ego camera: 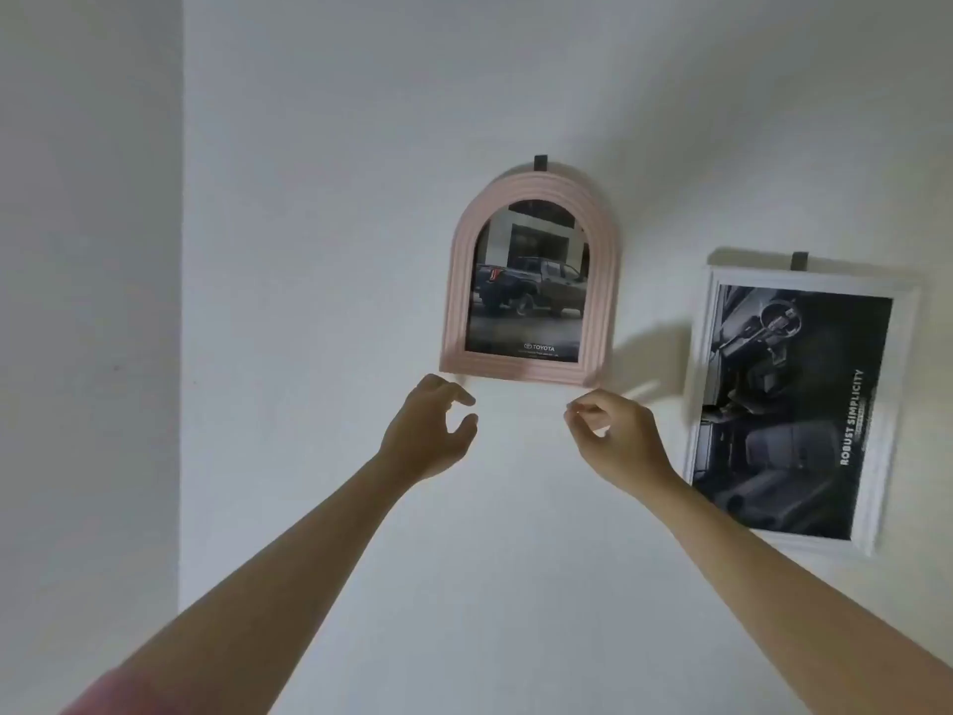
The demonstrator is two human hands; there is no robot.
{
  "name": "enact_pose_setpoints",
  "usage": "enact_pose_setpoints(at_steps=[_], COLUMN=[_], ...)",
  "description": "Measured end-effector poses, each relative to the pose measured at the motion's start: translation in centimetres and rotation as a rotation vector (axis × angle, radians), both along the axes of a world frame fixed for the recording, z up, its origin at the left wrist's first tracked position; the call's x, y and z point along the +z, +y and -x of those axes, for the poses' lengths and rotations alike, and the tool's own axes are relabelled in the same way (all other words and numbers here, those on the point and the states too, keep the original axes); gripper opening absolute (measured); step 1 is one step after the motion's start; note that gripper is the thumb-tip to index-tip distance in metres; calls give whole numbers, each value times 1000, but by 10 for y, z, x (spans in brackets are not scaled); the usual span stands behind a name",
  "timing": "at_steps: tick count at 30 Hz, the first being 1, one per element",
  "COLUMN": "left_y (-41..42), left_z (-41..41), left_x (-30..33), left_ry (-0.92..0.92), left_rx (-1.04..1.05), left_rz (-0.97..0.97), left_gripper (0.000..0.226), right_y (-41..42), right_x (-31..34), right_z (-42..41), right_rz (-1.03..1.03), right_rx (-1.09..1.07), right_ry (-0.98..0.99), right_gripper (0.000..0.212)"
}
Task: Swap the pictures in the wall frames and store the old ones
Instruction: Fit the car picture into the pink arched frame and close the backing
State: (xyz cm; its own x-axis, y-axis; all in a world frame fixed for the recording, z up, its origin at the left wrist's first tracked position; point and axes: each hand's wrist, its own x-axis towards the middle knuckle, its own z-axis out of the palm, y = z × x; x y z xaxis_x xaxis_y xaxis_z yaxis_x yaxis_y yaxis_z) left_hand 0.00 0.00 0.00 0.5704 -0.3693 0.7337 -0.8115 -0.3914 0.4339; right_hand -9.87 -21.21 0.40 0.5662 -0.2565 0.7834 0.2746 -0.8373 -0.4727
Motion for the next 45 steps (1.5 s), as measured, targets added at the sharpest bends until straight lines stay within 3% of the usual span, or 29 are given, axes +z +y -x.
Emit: enact_pose_setpoints(at_steps=[6, 14, 19, 33, 40, 45], left_y=[-13, -27, -20, -2, 11, 12], left_z=[-30, -67, -78, -38, -1, 32], left_x=[27, 50, 58, 52, -3, -70], left_ry=[-185, 11, 35, 78, 178, 315], left_rx=[48, -160, -195, -302, -319, -337], left_rz=[246, 455, 427, 467, 317, 216], left_gripper=[28, 13, 25, 38, 40, 41], right_y=[-21, -29, -25, -20, -12, -3], right_x=[36, 49, 51, 55, 7, -55], right_z=[-18, -53, -61, -32, 16, 66], right_rz=[24, -29, -34, -202, -356, -390], right_rx=[-75, -93, -80, 146, 272, 286], right_ry=[-267, -468, -544, -491, -384, -195], right_gripper=[11, 31, 34, 34, 33, 40])
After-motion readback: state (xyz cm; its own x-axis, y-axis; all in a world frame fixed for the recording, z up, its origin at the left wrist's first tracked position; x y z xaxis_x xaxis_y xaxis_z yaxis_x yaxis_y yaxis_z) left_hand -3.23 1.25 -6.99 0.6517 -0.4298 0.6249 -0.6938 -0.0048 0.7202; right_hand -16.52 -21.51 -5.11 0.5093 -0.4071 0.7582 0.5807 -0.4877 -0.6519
